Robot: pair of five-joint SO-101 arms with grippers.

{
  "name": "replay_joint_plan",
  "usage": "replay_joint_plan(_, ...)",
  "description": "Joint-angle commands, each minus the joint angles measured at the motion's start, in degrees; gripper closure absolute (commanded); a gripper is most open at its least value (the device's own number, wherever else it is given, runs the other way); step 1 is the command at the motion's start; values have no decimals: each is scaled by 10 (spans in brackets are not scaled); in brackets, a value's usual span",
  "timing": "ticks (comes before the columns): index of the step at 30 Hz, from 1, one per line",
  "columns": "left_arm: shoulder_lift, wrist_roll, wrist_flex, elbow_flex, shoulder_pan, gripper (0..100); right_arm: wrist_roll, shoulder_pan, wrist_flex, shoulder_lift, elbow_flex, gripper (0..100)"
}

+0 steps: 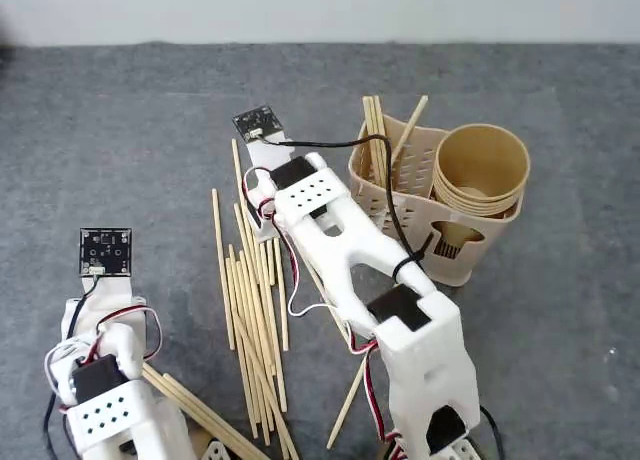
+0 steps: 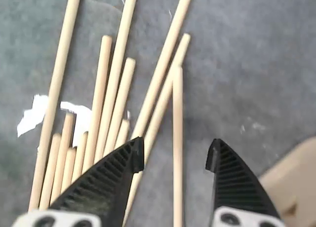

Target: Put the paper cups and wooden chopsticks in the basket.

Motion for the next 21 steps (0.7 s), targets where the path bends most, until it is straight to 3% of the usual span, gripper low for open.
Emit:
replay_joint_plan(1,-5,-7,-12,-4,-1,974,-3,-6,-29,6,-33,779)
replay_joint_plan(8,-5,-7,-12,-4,-1,974,-3,-6,-30,51,-33,791)
replay_joint_plan(14,-5,-7,-12,-4,-1,974,33,-5,-14,68,-33,991)
replay_joint_plan(21,-5,-7,-12,-3,-1,974,49,-5,39,57,-34,991)
